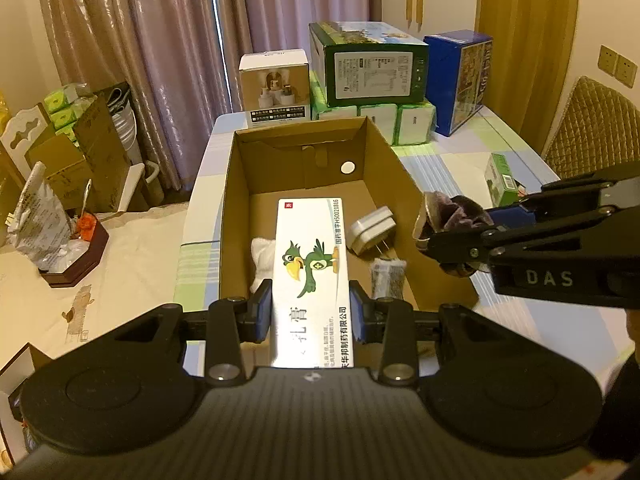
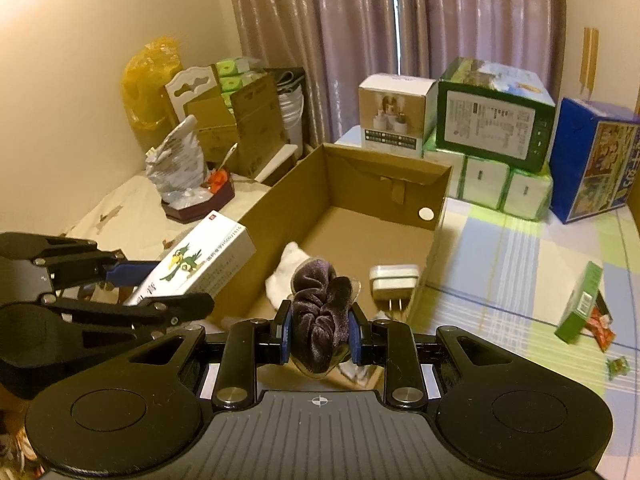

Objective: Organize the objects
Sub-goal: 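Carry the ointment box and scrunchie in both tools over the cardboard box, then open both tools to drop the ointment box and scrunchie into the cardboard box, then move both tools back over the table toward the green box and candy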

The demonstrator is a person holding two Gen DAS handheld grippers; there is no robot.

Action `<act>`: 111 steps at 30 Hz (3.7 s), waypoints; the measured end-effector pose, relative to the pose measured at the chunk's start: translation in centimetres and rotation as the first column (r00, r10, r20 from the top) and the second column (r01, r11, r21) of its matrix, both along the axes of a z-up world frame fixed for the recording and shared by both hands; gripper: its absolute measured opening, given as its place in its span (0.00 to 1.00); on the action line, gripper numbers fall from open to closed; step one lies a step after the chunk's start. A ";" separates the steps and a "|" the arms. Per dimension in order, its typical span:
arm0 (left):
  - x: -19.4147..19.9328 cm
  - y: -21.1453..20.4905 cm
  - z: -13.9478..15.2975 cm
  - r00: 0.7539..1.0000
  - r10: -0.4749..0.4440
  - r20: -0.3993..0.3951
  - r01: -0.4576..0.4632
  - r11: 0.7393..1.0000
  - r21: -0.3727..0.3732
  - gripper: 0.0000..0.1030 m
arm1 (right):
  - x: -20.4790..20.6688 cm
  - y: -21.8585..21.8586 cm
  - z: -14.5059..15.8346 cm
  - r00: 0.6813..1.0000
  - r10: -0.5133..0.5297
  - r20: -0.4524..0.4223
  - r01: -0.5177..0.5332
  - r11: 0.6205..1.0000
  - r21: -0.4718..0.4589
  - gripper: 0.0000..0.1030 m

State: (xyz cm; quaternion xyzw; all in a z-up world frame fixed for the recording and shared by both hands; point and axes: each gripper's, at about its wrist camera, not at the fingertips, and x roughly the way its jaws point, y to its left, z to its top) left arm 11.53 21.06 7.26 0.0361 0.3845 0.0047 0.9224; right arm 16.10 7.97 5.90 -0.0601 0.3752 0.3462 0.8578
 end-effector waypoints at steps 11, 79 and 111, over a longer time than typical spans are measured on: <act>5.7 1.6 -1.5 1.000 -0.014 -0.013 0.014 1.000 -0.004 0.32 | 4.8 0.6 -1.9 0.999 -0.045 -0.025 0.045 0.999 0.010 0.23; -8.1 -6.1 1.6 0.991 0.123 0.061 -0.112 0.981 -0.158 0.99 | -7.1 -16.9 1.0 0.960 -0.280 -0.018 0.281 0.955 0.095 0.98; 1.6 -22.8 -0.4 0.981 -0.190 0.029 0.192 0.975 -0.110 0.98 | -4.4 -34.3 -0.6 0.811 -0.584 -0.035 0.585 0.807 0.083 0.98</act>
